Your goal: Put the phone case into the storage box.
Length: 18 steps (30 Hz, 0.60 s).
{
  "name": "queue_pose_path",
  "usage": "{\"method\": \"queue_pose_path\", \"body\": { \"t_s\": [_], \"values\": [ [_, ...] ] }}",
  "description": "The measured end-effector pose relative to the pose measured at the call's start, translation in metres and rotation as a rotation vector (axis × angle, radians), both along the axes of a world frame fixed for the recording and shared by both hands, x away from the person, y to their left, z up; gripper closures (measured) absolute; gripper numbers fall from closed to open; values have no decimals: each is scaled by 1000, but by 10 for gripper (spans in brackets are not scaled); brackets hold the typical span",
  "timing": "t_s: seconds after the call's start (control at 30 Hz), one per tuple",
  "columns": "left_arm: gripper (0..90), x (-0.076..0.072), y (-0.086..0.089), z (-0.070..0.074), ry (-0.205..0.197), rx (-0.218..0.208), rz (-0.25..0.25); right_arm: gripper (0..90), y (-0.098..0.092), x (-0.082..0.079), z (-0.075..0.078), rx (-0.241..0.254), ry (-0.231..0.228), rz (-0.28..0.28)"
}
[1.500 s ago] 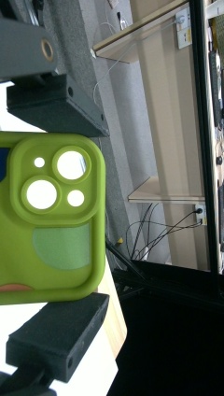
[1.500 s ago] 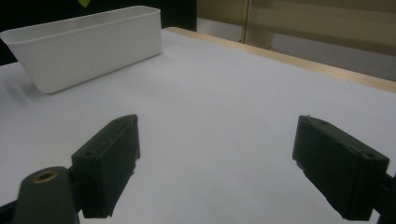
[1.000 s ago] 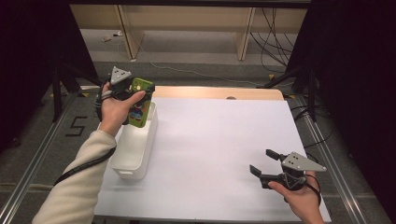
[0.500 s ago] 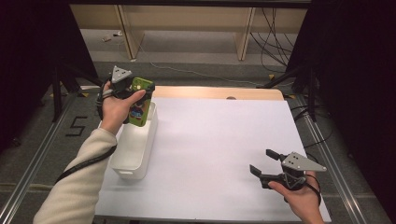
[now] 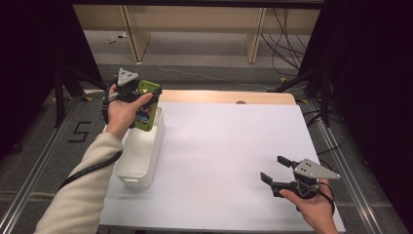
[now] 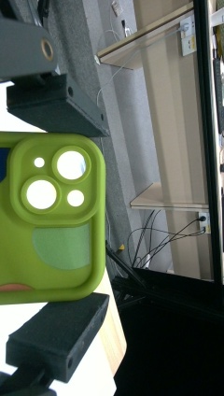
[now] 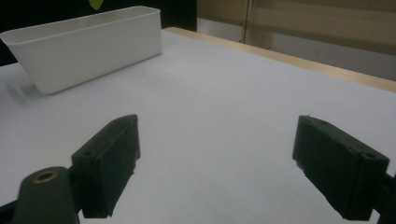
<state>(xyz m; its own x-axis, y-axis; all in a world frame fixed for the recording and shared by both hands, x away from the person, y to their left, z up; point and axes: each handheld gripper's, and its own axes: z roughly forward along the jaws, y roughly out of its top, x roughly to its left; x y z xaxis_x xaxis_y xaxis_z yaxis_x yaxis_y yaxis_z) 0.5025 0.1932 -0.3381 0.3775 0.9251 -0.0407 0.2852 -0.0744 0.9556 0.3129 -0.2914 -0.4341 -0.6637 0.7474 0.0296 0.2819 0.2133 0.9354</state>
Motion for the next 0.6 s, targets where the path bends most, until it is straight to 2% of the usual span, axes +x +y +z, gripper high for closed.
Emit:
{"method": "queue_pose_path", "body": {
  "t_s": [0.6],
  "values": [
    [167,5,0,-2,6,4,10,161,0,0,0,1,-1,-2]
  ]
}}
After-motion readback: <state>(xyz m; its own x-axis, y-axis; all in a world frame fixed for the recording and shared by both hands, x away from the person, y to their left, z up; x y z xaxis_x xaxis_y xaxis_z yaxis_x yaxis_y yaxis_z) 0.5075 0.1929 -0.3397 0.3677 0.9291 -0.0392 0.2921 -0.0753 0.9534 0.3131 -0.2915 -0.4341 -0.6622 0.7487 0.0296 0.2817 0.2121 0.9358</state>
